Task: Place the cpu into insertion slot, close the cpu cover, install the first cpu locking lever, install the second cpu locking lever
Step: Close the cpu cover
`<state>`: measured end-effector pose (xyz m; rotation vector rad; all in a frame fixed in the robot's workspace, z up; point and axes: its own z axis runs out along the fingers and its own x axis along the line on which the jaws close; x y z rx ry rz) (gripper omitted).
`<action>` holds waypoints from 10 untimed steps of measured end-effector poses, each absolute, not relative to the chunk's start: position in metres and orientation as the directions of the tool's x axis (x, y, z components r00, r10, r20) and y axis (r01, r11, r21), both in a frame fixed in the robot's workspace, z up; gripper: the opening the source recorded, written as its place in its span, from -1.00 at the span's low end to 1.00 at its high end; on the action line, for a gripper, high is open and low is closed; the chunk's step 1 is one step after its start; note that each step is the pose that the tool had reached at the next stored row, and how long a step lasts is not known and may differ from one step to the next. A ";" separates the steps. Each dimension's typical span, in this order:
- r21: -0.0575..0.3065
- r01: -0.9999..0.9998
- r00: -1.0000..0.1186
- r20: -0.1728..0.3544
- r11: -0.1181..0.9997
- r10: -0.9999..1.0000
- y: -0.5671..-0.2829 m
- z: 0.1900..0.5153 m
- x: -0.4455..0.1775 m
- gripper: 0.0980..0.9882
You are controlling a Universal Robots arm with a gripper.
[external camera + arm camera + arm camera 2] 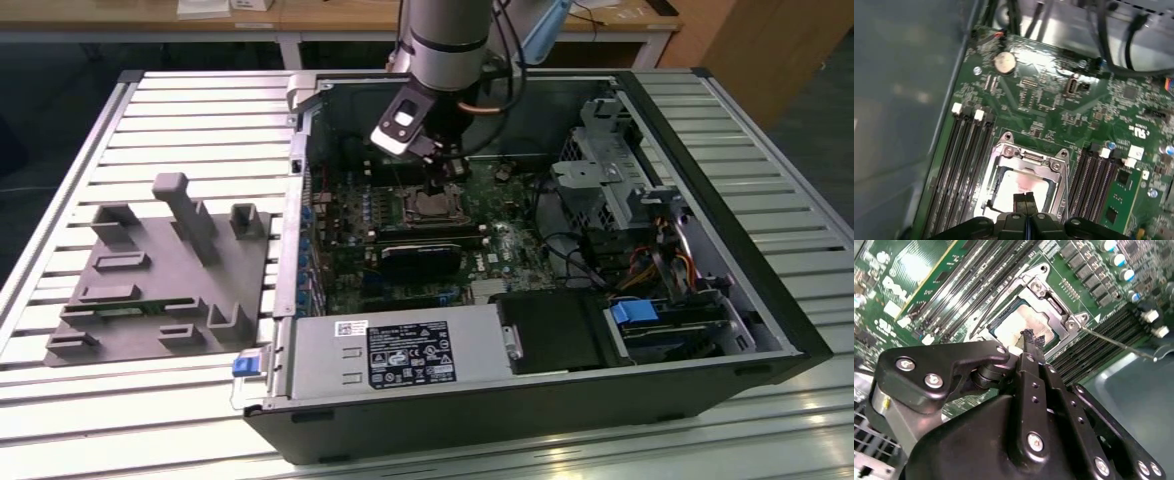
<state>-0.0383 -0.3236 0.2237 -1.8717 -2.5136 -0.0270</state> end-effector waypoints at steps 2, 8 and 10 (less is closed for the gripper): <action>0.009 0.947 -0.321 0.016 0.321 0.947 -0.324 0.224 -0.038 -0.99; 0.009 0.906 -0.423 0.016 0.423 0.906 -0.324 0.223 -0.038 -0.99; 0.009 0.891 -0.455 0.016 0.455 0.890 -0.324 0.223 -0.038 -0.99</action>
